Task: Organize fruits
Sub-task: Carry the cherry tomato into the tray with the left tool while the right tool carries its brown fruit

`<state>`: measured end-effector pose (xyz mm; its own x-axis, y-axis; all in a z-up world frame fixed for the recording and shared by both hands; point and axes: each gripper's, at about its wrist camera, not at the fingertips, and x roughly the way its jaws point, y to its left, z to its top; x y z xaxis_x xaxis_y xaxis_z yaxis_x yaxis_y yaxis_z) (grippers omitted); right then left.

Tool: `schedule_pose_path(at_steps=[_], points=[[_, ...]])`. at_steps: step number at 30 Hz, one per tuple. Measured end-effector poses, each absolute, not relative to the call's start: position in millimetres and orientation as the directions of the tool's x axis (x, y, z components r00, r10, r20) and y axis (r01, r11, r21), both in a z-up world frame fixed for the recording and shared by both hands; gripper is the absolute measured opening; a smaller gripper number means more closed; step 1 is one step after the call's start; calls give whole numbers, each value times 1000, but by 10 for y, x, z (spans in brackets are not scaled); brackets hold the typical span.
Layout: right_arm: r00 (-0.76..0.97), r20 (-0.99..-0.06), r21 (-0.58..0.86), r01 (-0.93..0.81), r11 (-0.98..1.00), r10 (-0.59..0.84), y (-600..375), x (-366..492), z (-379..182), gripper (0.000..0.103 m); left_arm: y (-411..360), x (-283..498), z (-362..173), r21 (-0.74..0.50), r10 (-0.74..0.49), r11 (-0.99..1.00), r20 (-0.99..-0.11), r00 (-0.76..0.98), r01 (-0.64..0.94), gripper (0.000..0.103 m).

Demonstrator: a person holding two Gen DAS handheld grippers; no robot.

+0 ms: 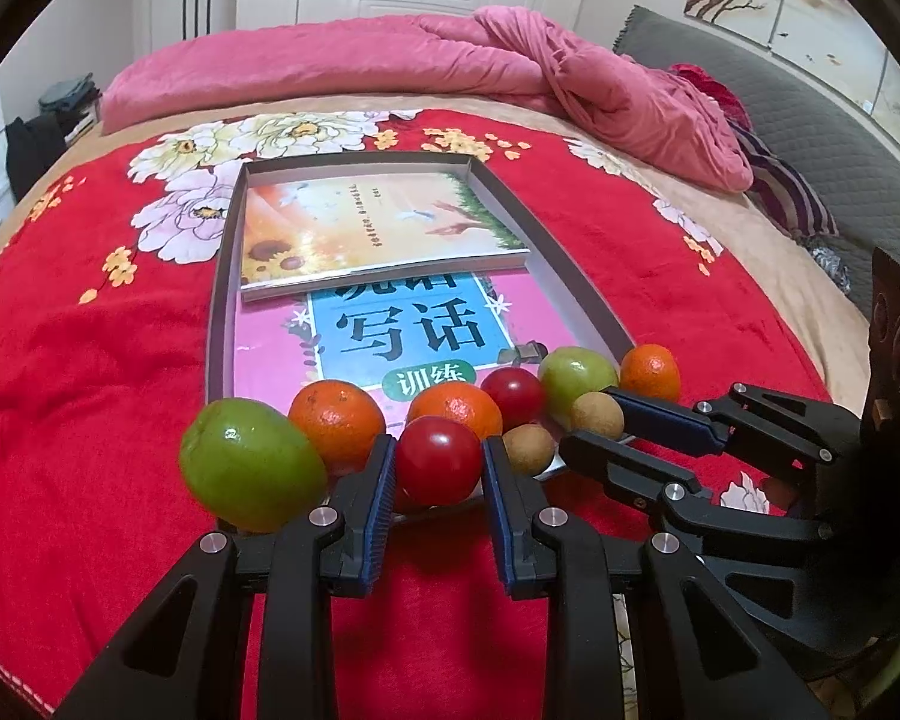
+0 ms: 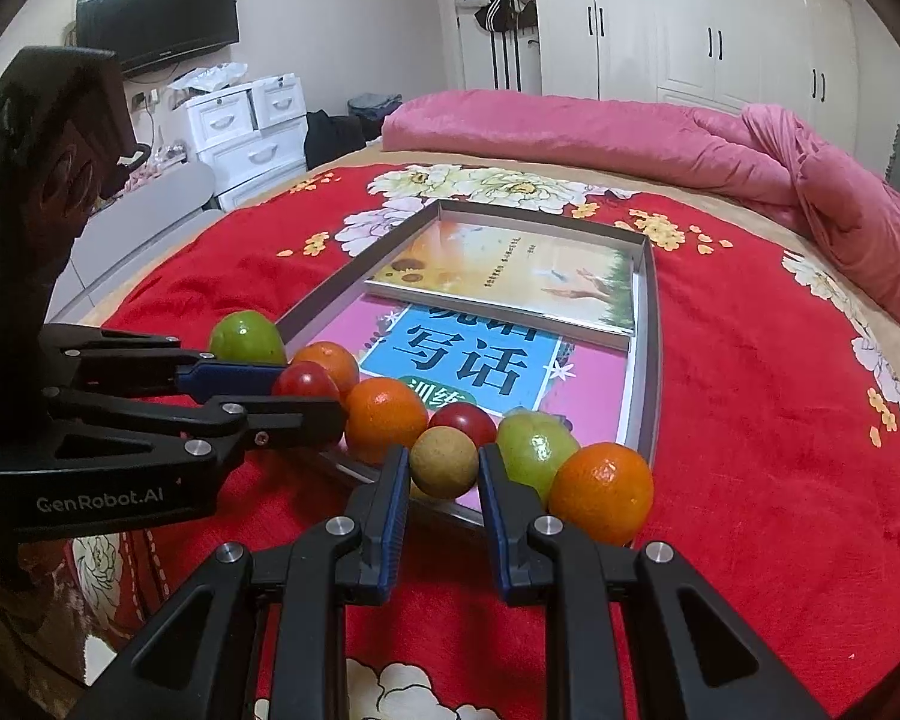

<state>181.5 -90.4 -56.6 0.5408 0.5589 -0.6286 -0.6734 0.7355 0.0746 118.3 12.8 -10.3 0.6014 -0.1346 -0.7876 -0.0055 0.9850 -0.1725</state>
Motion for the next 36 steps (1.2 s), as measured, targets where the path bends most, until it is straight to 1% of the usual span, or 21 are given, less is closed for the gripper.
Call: schedule_pose_path(at_steps=[26, 34, 35, 36], points=[[524, -649, 80, -674, 735, 551, -873, 1837, -644, 24, 234, 1221, -189, -188, -128, 981, -801, 585, -44, 30], [536, -644, 75, -665, 743, 545, -894, 1827, -632, 27, 239, 1223, -193, -183, -125, 982, -802, 585, -42, 30], [540, -642, 74, -664, 744, 545, -896, 1825, -624, 28, 237, 1225, -197, -182, -124, 982, -802, 585, -41, 30], [542, -638, 74, -663, 745, 547, -902, 1820, -614, 32, 242, 1228, -200, -182, -124, 982, -802, 585, -41, 30]])
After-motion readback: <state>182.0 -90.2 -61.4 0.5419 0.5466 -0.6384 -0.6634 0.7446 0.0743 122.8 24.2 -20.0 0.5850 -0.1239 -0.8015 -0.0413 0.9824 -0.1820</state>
